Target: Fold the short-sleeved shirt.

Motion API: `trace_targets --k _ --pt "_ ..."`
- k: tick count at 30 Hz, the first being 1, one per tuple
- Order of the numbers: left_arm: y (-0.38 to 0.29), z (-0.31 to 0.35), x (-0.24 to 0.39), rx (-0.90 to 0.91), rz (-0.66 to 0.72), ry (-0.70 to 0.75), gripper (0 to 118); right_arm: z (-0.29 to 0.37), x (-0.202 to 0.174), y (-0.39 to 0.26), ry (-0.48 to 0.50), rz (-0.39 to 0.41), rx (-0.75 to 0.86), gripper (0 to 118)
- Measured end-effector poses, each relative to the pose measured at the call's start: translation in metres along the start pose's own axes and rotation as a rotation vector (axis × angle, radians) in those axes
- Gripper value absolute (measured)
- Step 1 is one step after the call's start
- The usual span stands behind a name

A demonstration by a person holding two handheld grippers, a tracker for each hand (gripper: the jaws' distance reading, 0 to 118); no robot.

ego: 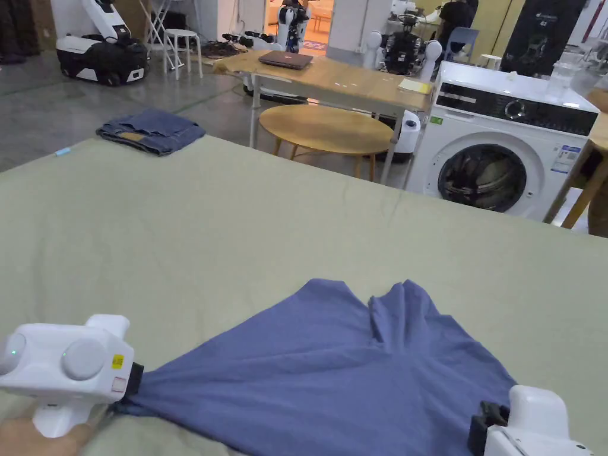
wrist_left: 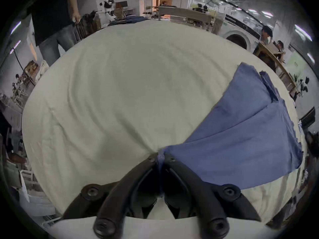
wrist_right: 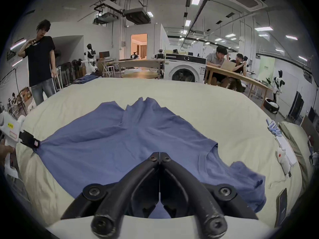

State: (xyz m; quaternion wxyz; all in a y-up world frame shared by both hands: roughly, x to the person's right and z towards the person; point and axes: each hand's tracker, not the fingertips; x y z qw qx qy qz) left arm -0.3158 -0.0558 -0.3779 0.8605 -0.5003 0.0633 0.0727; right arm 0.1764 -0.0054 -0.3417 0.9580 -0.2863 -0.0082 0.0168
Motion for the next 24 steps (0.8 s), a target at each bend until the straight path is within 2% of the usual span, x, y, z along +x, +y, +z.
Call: trace_targets --k 4,5,7,8,9,10,14,18,22,24 --pt "-0.007 0.008 -0.016 0.024 0.082 -0.076 0 -0.050 0.032 0.043 -0.017 0.036 -0.099 0" --pt "-0.008 0.008 -0.017 0.023 0.076 -0.075 0 -0.062 0.039 0.053 -0.013 0.033 -0.113 3" --pt "-0.009 0.008 -0.018 0.024 0.072 -0.076 0 -0.097 0.053 0.077 0.043 0.026 -0.172 20" --pt "-0.010 0.008 -0.018 0.023 0.070 -0.076 0 -0.110 0.055 0.086 0.028 0.034 -0.187 41" --pt "-0.010 0.007 -0.018 0.022 0.070 -0.075 0 -0.127 0.058 0.096 0.025 0.049 -0.222 56" --pt "-0.010 0.007 -0.018 0.026 0.074 -0.074 0 -0.142 0.060 0.103 0.041 0.052 -0.249 63" --pt "-0.015 0.013 -0.008 0.027 0.068 -0.069 0 -0.194 0.061 0.124 0.089 0.063 -0.338 63" --pt "-0.013 0.014 -0.010 0.027 0.071 -0.070 0 -0.228 0.046 0.124 0.100 0.123 -0.404 63" --pt "-0.014 0.014 -0.010 0.029 0.076 -0.068 0 -0.264 0.045 0.113 0.112 0.101 -0.520 63" --pt "-0.014 0.014 -0.010 0.028 0.079 -0.068 0 -0.259 0.043 0.113 0.104 0.106 -0.495 63"
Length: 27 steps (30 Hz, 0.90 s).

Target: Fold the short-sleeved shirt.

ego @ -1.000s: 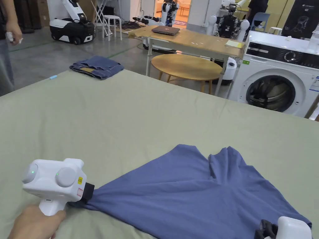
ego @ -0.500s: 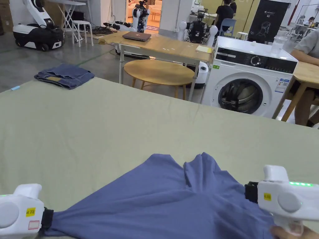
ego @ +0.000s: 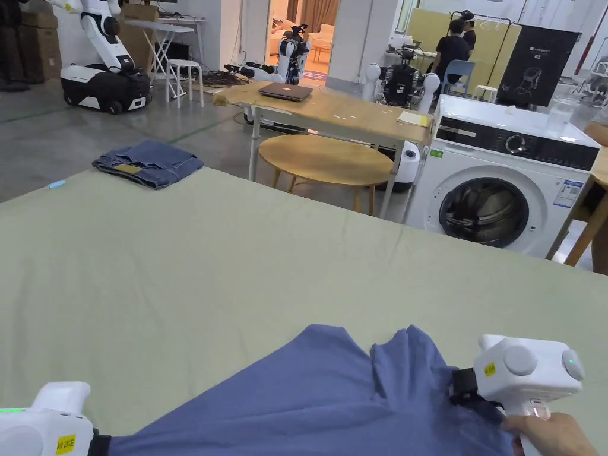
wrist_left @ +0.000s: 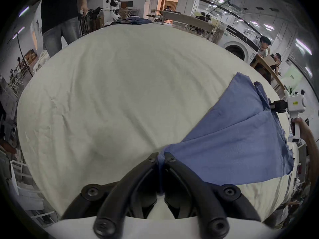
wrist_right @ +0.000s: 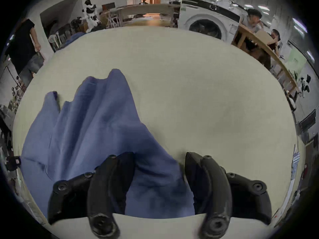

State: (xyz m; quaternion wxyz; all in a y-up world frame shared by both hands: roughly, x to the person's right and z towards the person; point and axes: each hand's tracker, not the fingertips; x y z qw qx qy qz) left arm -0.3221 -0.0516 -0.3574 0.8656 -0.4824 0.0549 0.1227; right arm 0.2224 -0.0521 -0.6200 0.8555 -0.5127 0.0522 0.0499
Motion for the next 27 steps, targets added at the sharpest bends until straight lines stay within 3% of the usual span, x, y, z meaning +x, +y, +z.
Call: trace_targets --k 1,3,4,5,9,13,16,20,27 --pt "0.000 0.000 0.000 0.003 0.005 0.002 0 0.001 0.000 -0.001 -0.007 0.018 0.017 61" --pt "0.000 0.001 0.001 0.008 0.007 0.004 0 0.002 -0.004 -0.004 0.008 0.037 0.026 41" --pt "-0.001 0.001 0.002 0.011 0.000 0.009 0 0.003 -0.007 -0.005 0.009 0.043 0.032 25" --pt "-0.001 0.002 0.003 0.014 -0.006 0.011 0 0.004 -0.009 -0.006 0.006 0.053 0.039 0" --pt "-0.002 0.007 0.002 0.030 -0.012 0.008 0 0.020 -0.013 -0.018 -0.001 0.048 0.087 0" --pt "0.005 0.021 0.001 0.092 -0.019 -0.013 0 0.065 -0.006 -0.030 -0.029 -0.016 0.229 0" --pt "0.020 0.038 0.006 0.156 -0.043 -0.038 0 0.107 0.002 -0.036 -0.059 -0.019 0.327 0" --pt "0.062 0.070 0.023 0.276 -0.084 -0.088 0 0.176 0.015 -0.039 -0.165 0.013 0.484 0" --pt "0.168 0.155 0.086 0.495 -0.181 -0.146 0 0.304 0.060 -0.031 -0.263 -0.109 0.752 0"
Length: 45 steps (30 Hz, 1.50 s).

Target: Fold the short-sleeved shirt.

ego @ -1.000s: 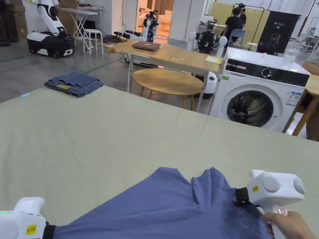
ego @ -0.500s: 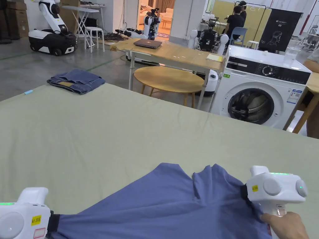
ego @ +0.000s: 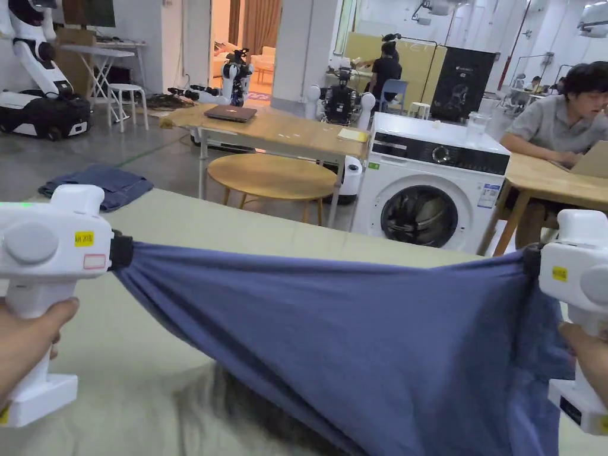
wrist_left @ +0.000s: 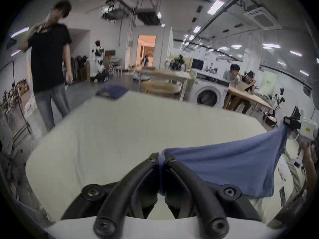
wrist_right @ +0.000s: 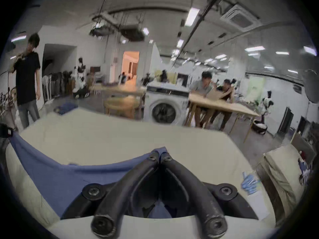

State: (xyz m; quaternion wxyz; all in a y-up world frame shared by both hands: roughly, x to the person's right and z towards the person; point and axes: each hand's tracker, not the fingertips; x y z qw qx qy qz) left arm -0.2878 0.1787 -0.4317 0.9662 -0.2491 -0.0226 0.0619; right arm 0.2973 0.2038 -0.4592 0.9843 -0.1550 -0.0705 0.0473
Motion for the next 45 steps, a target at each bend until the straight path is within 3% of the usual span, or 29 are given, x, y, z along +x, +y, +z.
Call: trace_targets --k 9,21,24,31,35,45 --pt "0.150 0.002 0.065 0.121 -0.101 -0.027 0 0.042 0.051 0.101 -0.132 -0.033 0.144 0" --pt "0.270 -0.020 0.098 0.243 -0.134 0.003 0 0.025 0.064 0.210 -0.221 -0.054 0.286 0" --pt "0.284 -0.021 0.103 0.260 -0.152 0.013 0 0.018 0.064 0.227 -0.243 -0.020 0.317 0" --pt "0.262 -0.033 0.104 0.273 -0.186 0.018 0 0.021 0.060 0.208 -0.242 -0.017 0.327 0" --pt "0.219 -0.043 0.097 0.238 -0.199 0.013 0 0.023 0.052 0.165 -0.247 0.025 0.285 0" --pt "0.113 -0.025 0.072 0.183 -0.194 -0.018 0 0.075 0.052 0.069 -0.210 0.022 0.195 0"
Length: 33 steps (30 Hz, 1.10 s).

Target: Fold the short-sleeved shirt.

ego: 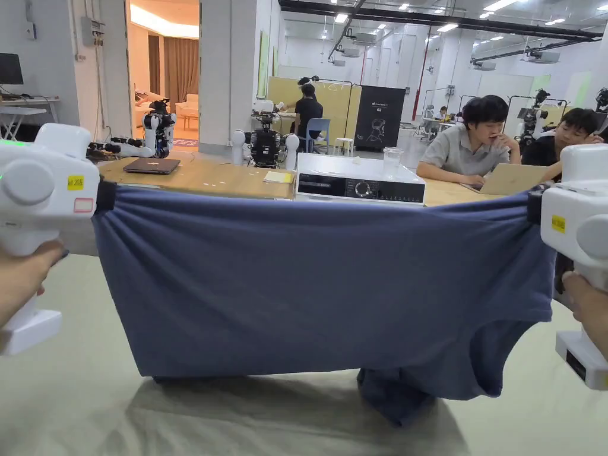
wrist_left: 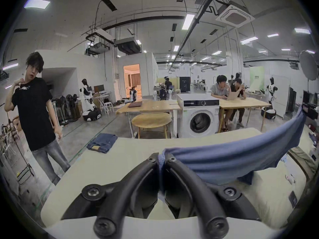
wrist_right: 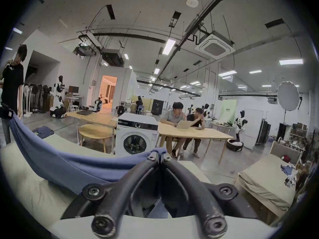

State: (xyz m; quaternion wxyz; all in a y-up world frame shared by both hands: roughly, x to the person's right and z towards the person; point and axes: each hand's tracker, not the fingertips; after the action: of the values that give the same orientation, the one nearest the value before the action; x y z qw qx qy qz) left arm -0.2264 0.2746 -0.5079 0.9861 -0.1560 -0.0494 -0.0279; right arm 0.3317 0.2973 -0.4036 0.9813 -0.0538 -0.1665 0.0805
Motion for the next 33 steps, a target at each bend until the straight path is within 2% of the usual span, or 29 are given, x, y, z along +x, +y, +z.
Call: trace_targets --k 2,6,9,15,24,28,33 --pt "-0.018 0.021 -0.002 0.006 0.005 -0.013 0 0.022 0.005 -0.015 0.006 -0.013 -0.008 0" --pt "-0.051 0.063 -0.003 0.026 0.002 -0.025 0 0.064 0.008 -0.044 0.021 0.014 -0.037 0" --pt "-0.078 0.092 -0.005 0.022 0.017 -0.035 0 0.091 0.012 -0.070 0.041 -0.012 -0.073 0" --pt "-0.150 0.137 -0.004 -0.039 0.053 -0.046 0 0.136 0.009 -0.134 0.061 0.022 -0.190 0" --pt "-0.287 0.175 -0.001 -0.284 0.096 -0.055 0 0.209 -0.006 -0.255 0.089 0.019 -0.436 0" --pt "-0.340 0.179 -0.002 -0.401 0.110 -0.062 0 0.234 -0.013 -0.302 0.091 0.057 -0.580 0" --pt "-0.387 0.159 -0.003 -0.576 0.112 -0.078 0 0.229 -0.016 -0.352 0.126 0.128 -0.727 0"
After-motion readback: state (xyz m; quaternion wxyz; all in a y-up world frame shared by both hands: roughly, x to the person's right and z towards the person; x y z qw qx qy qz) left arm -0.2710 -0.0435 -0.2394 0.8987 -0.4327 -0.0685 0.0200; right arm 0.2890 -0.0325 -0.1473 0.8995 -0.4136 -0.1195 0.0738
